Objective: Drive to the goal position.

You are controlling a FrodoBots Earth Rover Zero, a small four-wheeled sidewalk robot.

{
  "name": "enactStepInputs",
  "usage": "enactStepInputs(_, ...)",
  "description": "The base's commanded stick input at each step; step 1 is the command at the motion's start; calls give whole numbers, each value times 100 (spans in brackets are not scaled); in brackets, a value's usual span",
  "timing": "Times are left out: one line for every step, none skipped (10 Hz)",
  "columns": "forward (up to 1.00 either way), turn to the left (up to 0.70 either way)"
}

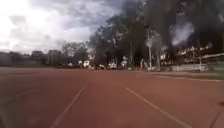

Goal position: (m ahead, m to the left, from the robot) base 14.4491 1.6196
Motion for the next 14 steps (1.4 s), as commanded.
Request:
enactStepInputs(70, 0)
enactStepInputs(70, 0)
enactStepInputs(70, 0)
enactStepInputs(70, 0)
enactStepInputs(70, 0)
enactStepInputs(70, 0)
enactStepInputs(70, 0)
enactStepInputs(70, 0)
enactStepInputs(70, 0)
enactStepInputs(70, 0)
enactStepInputs(70, 0)
enactStepInputs(70, 0)
enactStepInputs(70, 0)
enactStepInputs(70, 0)
